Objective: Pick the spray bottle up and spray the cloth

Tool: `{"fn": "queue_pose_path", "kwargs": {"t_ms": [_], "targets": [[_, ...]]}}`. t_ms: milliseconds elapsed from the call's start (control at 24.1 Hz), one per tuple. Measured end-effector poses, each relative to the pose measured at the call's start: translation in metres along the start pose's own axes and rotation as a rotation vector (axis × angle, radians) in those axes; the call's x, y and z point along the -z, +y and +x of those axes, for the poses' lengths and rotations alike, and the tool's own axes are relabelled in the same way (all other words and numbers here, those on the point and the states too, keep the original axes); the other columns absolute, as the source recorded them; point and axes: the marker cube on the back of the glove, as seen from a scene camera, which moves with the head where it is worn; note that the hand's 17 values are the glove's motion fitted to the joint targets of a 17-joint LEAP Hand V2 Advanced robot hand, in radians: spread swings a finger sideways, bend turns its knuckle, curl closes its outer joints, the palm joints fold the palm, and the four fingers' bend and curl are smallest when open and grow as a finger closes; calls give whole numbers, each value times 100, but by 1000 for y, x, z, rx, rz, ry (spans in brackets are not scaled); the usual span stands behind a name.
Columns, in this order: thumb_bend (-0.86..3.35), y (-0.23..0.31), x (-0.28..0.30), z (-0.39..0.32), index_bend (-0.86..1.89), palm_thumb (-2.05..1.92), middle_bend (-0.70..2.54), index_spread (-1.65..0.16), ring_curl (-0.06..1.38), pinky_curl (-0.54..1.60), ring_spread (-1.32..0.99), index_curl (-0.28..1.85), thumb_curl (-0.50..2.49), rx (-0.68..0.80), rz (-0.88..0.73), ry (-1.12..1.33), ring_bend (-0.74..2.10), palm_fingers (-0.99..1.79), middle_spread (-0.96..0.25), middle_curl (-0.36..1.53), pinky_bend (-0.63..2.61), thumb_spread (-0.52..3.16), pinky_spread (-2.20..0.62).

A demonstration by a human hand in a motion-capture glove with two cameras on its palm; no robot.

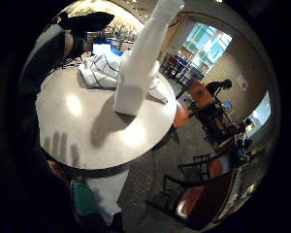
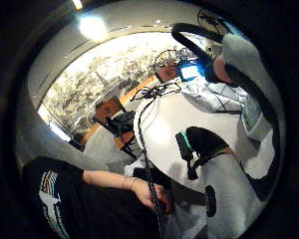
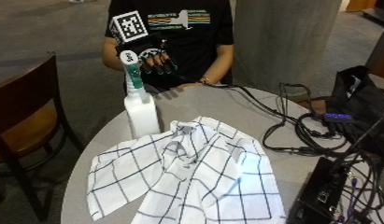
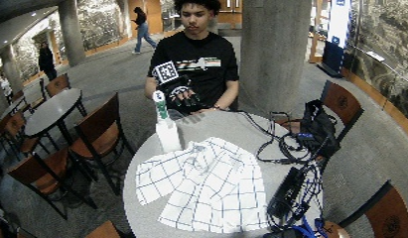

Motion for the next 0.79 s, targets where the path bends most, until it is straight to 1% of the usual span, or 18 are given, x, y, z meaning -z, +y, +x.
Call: {"fn": "queue_pose_path", "kwargs": {"t_ms": [207,373,539,663,787], "targets": [[8,25,13,10,16,75,29,-34,32,26,-13,32,35,-55,25,9,31,91,-10,36,16,101,12],[6,37,18,16,16,75,28,-34,32,26,-14,33,36,-144,46,-38,31,92,-11,37,17,102,12],[3,35,17,26,15,76,25,-34,33,27,-14,33,37,-269,97,-208,32,91,-11,37,18,102,12],[1,34,21,33,8,77,21,-35,34,30,-14,30,37,-379,148,-371,34,85,-10,36,23,102,11],[-1,30,22,42,8,77,19,-35,35,31,-12,29,37,-491,189,-518,35,82,-9,36,25,102,12]]}}
